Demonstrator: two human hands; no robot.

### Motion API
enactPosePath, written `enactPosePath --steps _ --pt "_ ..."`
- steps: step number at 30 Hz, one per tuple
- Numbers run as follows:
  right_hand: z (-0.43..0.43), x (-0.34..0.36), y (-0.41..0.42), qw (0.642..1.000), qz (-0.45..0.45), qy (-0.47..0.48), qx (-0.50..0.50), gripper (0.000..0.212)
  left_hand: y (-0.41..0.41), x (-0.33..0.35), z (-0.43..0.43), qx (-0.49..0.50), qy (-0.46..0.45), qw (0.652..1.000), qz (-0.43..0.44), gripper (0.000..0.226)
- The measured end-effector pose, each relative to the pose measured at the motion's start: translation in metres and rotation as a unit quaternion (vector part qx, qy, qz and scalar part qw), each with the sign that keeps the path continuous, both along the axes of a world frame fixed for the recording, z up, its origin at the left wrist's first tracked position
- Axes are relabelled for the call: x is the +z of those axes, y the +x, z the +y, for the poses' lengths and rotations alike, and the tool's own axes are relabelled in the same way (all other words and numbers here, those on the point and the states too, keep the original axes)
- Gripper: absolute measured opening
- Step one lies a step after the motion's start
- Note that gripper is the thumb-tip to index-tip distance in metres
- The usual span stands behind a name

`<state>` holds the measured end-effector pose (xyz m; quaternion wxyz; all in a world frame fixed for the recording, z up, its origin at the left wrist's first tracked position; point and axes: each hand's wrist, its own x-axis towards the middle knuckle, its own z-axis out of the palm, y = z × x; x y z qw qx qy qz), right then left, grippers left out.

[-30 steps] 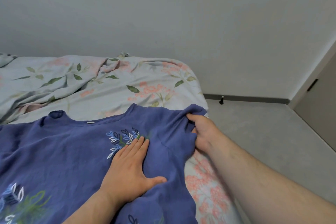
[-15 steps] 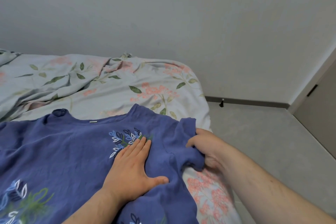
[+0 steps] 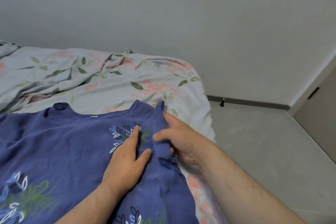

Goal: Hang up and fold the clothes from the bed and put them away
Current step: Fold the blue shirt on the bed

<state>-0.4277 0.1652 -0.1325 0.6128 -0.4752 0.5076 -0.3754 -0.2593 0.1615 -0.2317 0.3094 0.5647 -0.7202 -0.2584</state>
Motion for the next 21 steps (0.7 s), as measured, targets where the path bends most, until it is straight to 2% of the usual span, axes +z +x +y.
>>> enactPosePath --steps 2,3,5,6,7,8,9,10,12,15,17,21 --pt "0.003 -0.004 0.012 0.999 -0.003 0.022 0.035 0.063 0.002 0.003 0.0 0.037 0.03 0.99 0.131 0.06" --pt "0.006 -0.005 0.012 0.998 -0.038 0.043 0.011 0.069 0.002 0.005 0.001 0.061 0.027 0.98 0.188 0.05" --pt "0.007 -0.008 0.006 0.989 -0.107 0.038 -0.09 0.053 0.001 0.008 0.002 0.117 0.009 0.959 0.256 0.036" --pt "0.008 -0.011 0.0 0.986 -0.095 0.014 -0.137 0.046 0.001 0.008 0.001 0.137 0.009 0.952 0.273 0.036" --pt "0.009 -0.016 -0.006 0.984 -0.04 -0.022 -0.173 0.043 0.001 0.007 0.001 0.147 0.013 0.95 0.275 0.038" --pt "0.011 -0.021 -0.009 0.976 0.06 -0.075 -0.197 0.039 0.001 0.007 0.0 0.149 0.016 0.953 0.265 0.041" --pt "0.014 -0.025 -0.01 0.951 0.187 -0.144 -0.199 0.034 0.0 0.007 0.0 0.144 0.018 0.956 0.253 0.043" --pt "0.018 -0.032 -0.008 0.916 0.293 -0.216 -0.171 0.028 0.0 0.007 0.0 0.137 0.022 0.959 0.246 0.046" --pt "0.027 -0.053 -0.001 0.866 0.405 -0.287 -0.052 0.032 0.001 0.007 -0.001 0.128 0.024 0.966 0.225 0.054" --pt "0.039 -0.077 0.005 0.833 0.5 -0.226 0.072 0.06 0.002 0.006 -0.003 0.113 0.017 0.986 0.123 0.058" --pt "0.043 -0.079 0.004 0.82 0.524 -0.211 0.087 0.067 0.001 0.005 -0.005 0.102 0.007 0.992 0.071 0.055" --pt "0.051 -0.073 0.008 0.807 0.554 -0.193 0.07 0.068 -0.001 0.012 -0.002 0.1 0.014 0.994 0.035 0.04"
